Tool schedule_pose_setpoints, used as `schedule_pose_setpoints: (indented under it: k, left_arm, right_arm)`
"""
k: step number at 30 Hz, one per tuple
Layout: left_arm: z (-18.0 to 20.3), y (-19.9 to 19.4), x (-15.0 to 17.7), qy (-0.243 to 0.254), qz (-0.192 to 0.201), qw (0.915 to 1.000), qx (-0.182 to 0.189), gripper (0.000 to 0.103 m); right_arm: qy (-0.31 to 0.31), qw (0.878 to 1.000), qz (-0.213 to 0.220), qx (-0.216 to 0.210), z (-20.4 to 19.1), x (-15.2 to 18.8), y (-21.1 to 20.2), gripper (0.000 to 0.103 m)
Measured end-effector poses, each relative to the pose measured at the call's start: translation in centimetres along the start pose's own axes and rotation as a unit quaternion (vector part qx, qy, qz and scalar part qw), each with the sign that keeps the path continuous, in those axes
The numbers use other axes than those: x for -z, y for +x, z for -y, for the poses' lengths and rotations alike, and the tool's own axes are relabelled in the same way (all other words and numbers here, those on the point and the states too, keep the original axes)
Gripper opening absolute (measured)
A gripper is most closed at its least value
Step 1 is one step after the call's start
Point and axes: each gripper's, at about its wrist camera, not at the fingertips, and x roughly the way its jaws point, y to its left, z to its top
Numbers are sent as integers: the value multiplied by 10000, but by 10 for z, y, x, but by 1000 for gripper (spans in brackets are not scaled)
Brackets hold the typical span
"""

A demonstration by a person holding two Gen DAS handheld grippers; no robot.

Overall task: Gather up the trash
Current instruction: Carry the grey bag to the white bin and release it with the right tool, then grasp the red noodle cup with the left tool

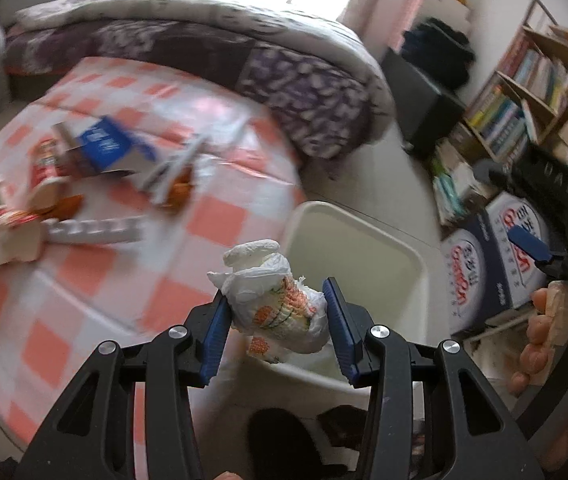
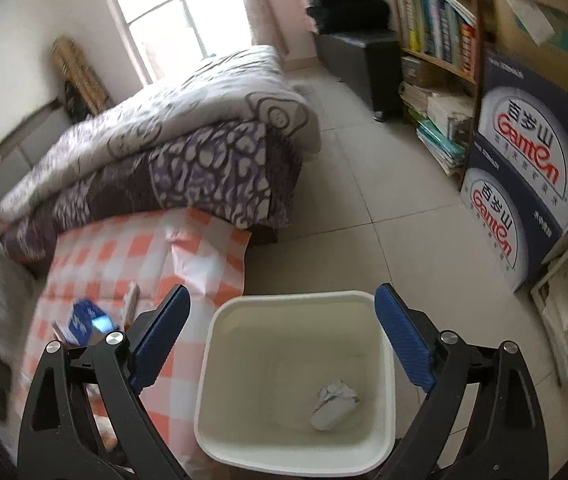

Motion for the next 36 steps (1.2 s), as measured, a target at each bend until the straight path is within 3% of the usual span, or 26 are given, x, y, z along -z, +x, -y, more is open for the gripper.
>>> schedule_pose_setpoints:
  k: [2,4,6,8,13,16,18,21,23,26,29,33,34,36]
  left_arm:
    - [21,9,-3,84,-59,9998,168,46]
    - [32,13,-5,74,-82,9993,345,63]
    - [39,15,-6,42,-110,9988,475,72]
    - [39,13,-6,82,-105,9989,456,75]
    - [5,3,-9,-22,-15,10000,-57,84]
    - [-40,-6,-8,-539,14,9973,-500,86]
    - [-77,-10,-6,-1080,-11,9911,-779,86]
    - [-144,-19,2,-2242,52,9693,-1007,86]
    - [-191,-26,8,-3031,174,9465,-1095,86]
    - [-244,-31,10,-3829,401,9162,-1113,86]
    - [-280,-26,7,-4425,514,8899,-980,86]
    - [-306,-1,-4,-4913,410,8675,-664,86]
    - [-314,8,-8,-5096,367,8580,-527,86]
    - [-322,18,-9,-5249,341,8495,-401,82]
  right_arm:
    - [289,9995,10,-88,13,-6,0,90]
    - [581,9980,-57,-236,25,-10,2,90]
    - [752,9966,-94,-322,30,-11,3,90]
    - [784,9963,-63,-347,30,-11,2,90]
    - [555,9973,-109,-465,10,-6,2,91]
    - [399,9974,-189,-565,-5,-2,4,93]
    - [270,9976,-212,-594,-14,2,4,93]
    - [37,9977,-258,-627,-31,8,5,93]
    - [-79,9974,-293,-651,-40,12,5,94]
    - [-249,9973,-312,-618,-50,16,7,95]
    - [-494,9970,-330,-493,-62,20,13,95]
    - [-774,9956,-349,-402,-80,24,21,95]
    - [-916,9945,-333,-389,-88,26,23,95]
    - [-1341,9900,-258,-351,-107,31,26,95]
